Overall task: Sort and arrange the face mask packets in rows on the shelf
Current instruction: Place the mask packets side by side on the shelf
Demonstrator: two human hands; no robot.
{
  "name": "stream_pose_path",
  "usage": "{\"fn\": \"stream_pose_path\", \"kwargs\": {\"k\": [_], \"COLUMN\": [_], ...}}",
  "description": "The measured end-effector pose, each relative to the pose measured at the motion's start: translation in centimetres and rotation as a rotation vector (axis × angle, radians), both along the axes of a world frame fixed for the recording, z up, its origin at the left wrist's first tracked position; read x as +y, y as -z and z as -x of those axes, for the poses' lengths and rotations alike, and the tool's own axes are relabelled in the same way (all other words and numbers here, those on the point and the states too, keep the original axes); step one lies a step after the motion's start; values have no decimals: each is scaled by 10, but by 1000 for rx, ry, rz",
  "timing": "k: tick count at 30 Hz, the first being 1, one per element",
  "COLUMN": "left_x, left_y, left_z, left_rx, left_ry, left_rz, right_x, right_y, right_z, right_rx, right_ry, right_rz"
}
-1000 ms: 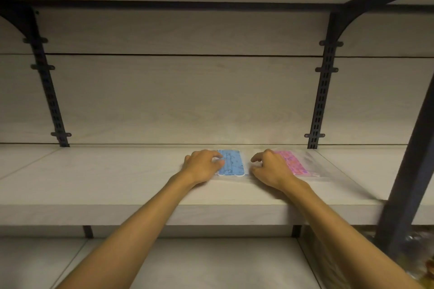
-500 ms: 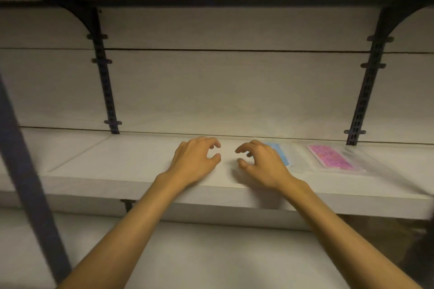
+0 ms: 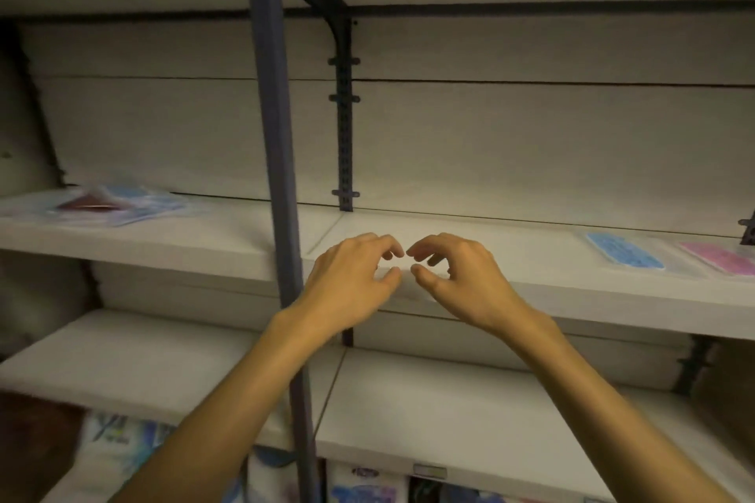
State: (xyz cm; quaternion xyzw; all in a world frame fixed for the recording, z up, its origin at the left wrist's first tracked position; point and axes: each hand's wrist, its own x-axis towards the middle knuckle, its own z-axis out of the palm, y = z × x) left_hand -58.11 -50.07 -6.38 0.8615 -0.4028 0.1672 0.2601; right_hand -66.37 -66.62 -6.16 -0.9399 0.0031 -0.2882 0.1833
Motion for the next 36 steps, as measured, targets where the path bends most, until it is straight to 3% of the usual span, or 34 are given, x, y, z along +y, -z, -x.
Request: {"fn": "stream_pose_path", "kwargs": {"k": [15,29,36], "left_x": [266,410,453], "left_y": [20,0,-6], "left_z": [-117,-312,-413], "left_rx": [6,0,-8], "left_ry": [-143,-269,-361], "left_rz": [48,-60,-5], "right_x": [235,377,409], "right_y": [20,16,16], "right_z": [-122,-339,-412], "right_rx": [12,0,48], "right_ry": [-101,-28,46], "right_rz": [102,107,106]}}
